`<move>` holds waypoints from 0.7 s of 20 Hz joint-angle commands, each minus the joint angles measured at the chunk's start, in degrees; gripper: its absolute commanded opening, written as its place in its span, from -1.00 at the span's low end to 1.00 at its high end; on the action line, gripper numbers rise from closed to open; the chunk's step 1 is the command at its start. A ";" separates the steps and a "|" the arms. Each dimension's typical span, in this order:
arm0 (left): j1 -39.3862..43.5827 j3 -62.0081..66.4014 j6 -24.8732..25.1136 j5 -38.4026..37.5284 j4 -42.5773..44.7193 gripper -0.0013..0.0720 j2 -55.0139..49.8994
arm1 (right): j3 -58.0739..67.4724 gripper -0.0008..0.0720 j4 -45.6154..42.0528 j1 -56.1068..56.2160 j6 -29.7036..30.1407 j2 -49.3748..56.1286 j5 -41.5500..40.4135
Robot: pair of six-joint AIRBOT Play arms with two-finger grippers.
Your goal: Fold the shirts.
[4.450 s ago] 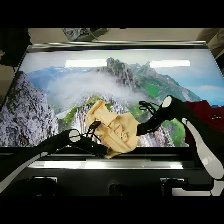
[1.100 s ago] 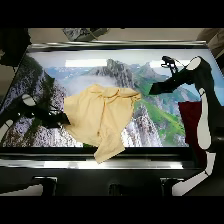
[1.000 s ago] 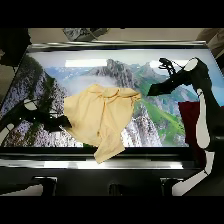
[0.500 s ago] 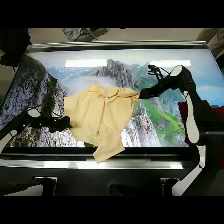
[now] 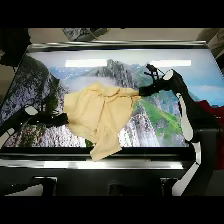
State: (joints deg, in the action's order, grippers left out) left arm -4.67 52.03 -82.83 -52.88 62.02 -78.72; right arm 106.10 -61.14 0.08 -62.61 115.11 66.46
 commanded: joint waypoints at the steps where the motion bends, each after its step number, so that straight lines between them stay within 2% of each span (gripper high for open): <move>1: -4.00 9.97 1.44 1.57 4.74 -0.89 -0.59 | 0.42 -0.87 -7.58 -2.45 1.07 -2.78 14.14; 3: -6.99 19.63 1.20 2.34 4.22 -0.89 -4.35 | -0.02 -0.87 -7.50 -4.07 2.27 -4.28 28.94; 5: -7.80 30.25 1.22 -0.04 3.78 -0.89 -11.23 | -3.19 -0.87 -7.48 -3.69 3.32 -5.51 40.13; 9: -6.25 48.63 -0.31 -11.41 3.34 -0.89 -27.65 | -19.61 -0.87 -2.91 0.04 3.56 -13.57 33.94; 11: -5.66 53.31 -0.24 -19.23 3.37 -0.87 -32.22 | -22.84 -0.87 -2.73 0.90 3.34 -15.19 29.51; 12: -5.66 53.92 -0.24 -21.84 3.43 -0.62 -32.63 | -22.64 -0.87 -2.71 0.87 2.78 -15.19 27.80; 13: -5.95 53.99 -0.24 -23.74 3.74 0.07 -32.26 | -22.29 -0.86 -2.89 0.63 2.60 -15.26 26.01; 14: -6.62 54.01 -0.26 -26.34 4.00 0.86 -31.41 | -21.57 -0.55 -3.85 0.17 2.29 -15.32 24.59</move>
State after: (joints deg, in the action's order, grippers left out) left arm -10.72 102.24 -83.05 -69.97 65.49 -107.79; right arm 86.24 -64.77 0.08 -59.55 101.12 95.09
